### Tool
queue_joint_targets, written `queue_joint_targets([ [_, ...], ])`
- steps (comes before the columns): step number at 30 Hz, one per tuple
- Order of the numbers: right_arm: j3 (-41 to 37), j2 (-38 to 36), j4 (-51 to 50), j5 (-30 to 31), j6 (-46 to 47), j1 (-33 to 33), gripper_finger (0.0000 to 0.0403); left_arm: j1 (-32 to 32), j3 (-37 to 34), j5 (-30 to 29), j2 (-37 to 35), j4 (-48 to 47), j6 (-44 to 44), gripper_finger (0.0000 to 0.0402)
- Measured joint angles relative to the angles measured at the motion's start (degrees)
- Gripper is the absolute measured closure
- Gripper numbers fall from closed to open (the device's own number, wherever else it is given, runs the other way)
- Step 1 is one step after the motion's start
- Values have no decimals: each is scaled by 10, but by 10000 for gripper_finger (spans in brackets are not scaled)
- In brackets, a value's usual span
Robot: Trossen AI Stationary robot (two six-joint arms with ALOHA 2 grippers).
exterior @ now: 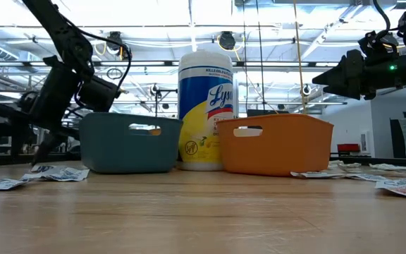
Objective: Pick & Place First Aid Supplies
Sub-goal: Put the blue pad into the blue bin
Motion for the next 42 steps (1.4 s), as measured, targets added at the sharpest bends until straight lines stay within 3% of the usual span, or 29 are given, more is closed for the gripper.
queue_joint_targets([
  [11,0,0,0,0,0,0,26,-74,-4,30,-13,-16,-249,229],
  [16,0,0,0,0,0,0,26,-89,-4,61,-14,-65,-270,229],
  [22,0,0,0,0,0,0,26,-101,-7,48,-15,-112,-286,229],
  [34,0,0,0,0,0,0,26,-156,-72,5,-17,-15,-268,229],
  [42,0,0,0,0,0,0,26,-168,-76,-27,-23,-7,-255,233],
])
